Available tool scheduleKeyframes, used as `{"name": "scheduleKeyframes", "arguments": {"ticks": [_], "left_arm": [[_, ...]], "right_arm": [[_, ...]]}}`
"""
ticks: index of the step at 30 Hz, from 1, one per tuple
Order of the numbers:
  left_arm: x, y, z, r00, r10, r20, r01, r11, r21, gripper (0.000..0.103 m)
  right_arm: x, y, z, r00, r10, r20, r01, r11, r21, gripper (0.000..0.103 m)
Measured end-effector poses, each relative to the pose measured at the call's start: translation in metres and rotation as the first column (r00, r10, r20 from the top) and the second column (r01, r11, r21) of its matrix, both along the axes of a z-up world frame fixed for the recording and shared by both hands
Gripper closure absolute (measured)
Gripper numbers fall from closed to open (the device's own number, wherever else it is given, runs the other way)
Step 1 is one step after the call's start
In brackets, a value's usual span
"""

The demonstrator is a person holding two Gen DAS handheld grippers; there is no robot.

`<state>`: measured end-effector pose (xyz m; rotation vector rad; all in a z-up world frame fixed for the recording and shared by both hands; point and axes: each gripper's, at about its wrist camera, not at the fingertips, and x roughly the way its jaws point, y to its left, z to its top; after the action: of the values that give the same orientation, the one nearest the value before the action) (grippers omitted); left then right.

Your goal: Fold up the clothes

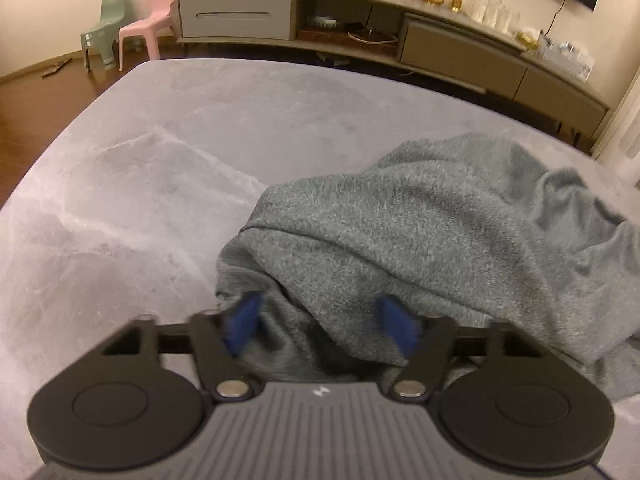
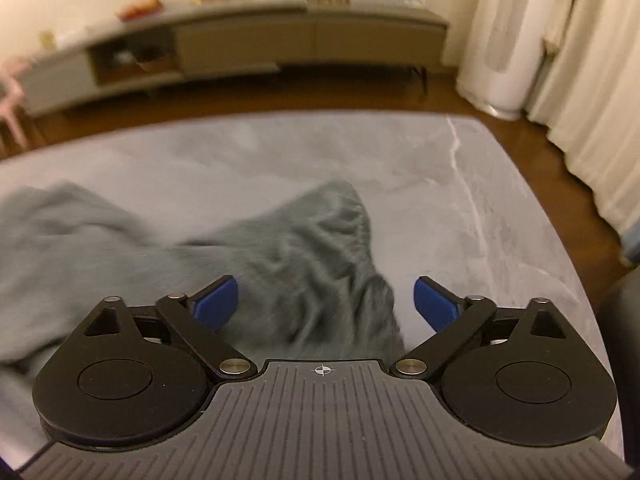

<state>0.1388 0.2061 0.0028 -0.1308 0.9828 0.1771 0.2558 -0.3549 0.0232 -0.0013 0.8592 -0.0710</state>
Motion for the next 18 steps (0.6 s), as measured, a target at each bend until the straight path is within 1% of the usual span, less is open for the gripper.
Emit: {"name": "scheduleKeyframes", "arguments": {"ticks": [1, 2, 3, 4, 5, 7, 9, 10, 11, 12, 13, 14, 15, 16, 17, 18], "left_arm": [[0.002, -0.001, 0.000, 1.000, -0.003, 0.000, 0.003, 1.000, 0.004, 0.063], [0.003, -0.001, 0.000, 1.000, -0.007, 0.001, 0.007, 1.000, -0.001, 0.074], [0.003, 0.000, 0.001, 1.000, -0.008, 0.009, 0.008, 1.000, -0.013, 0.083], [0.002, 0.003, 0.006, 1.000, -0.003, 0.031, 0.004, 1.000, -0.028, 0.085], [-0.001, 0.005, 0.012, 0.998, 0.004, 0.060, -0.002, 0.999, -0.042, 0.088], [-0.009, 0.009, 0.026, 0.992, 0.014, 0.128, -0.005, 0.997, -0.073, 0.090], [-0.024, 0.006, 0.047, 0.970, -0.010, 0.243, 0.036, 0.994, -0.104, 0.091], [-0.028, 0.002, 0.053, 0.960, -0.038, 0.277, 0.070, 0.992, -0.108, 0.091], [-0.031, -0.004, 0.056, 0.953, -0.075, 0.295, 0.110, 0.988, -0.105, 0.091], [-0.032, -0.012, 0.055, 0.951, -0.125, 0.284, 0.160, 0.982, -0.104, 0.090], [-0.030, -0.020, 0.050, 0.953, -0.185, 0.241, 0.216, 0.970, -0.111, 0.090], [-0.029, -0.028, 0.043, 0.951, -0.234, 0.200, 0.260, 0.958, -0.117, 0.090], [-0.031, -0.033, 0.039, 0.948, -0.260, 0.185, 0.283, 0.952, -0.115, 0.089], [-0.033, -0.036, 0.038, 0.944, -0.275, 0.181, 0.297, 0.949, -0.110, 0.088], [-0.035, -0.031, 0.040, 0.944, -0.265, 0.197, 0.292, 0.948, -0.127, 0.083], [-0.038, -0.020, 0.046, 0.945, -0.238, 0.226, 0.276, 0.948, -0.157, 0.078]], "right_arm": [[0.000, -0.003, 0.006, 1.000, 0.004, 0.022, -0.005, 1.000, 0.011, 0.031], [-0.001, -0.006, 0.012, 0.999, 0.008, 0.044, -0.009, 1.000, 0.023, 0.047], [-0.001, -0.009, 0.018, 0.998, 0.012, 0.067, -0.015, 0.999, 0.034, 0.078], [-0.001, -0.012, 0.023, 0.996, 0.016, 0.089, -0.020, 0.999, 0.045, 0.087], [-0.001, -0.014, 0.029, 0.994, 0.019, 0.111, -0.026, 0.998, 0.055, 0.090], [-0.002, -0.020, 0.041, 0.988, 0.025, 0.156, -0.037, 0.996, 0.077, 0.092], [-0.003, -0.027, 0.053, 0.979, 0.024, 0.201, -0.043, 0.995, 0.093, 0.092], [-0.009, -0.035, 0.061, 0.973, -0.018, 0.231, 0.002, 0.998, 0.068, 0.092], [-0.014, -0.043, 0.067, 0.966, -0.060, 0.252, 0.051, 0.998, 0.042, 0.092], [-0.010, -0.051, 0.060, 0.971, -0.112, 0.213, 0.115, 0.993, -0.004, 0.091], [-0.006, -0.055, 0.047, 0.976, -0.148, 0.161, 0.158, 0.986, -0.051, 0.085], [-0.006, -0.057, 0.033, 0.981, -0.162, 0.104, 0.170, 0.982, -0.081, 0.079], [-0.007, -0.058, 0.019, 0.983, -0.176, 0.048, 0.181, 0.977, -0.112, 0.079], [-0.010, -0.058, 0.008, 0.981, -0.192, 0.006, 0.191, 0.972, -0.136, 0.072], [-0.025, -0.052, 0.011, 0.977, -0.207, 0.054, 0.212, 0.970, -0.117, 0.066], [-0.040, -0.046, 0.014, 0.970, -0.222, 0.101, 0.232, 0.968, -0.097, 0.051]]}}
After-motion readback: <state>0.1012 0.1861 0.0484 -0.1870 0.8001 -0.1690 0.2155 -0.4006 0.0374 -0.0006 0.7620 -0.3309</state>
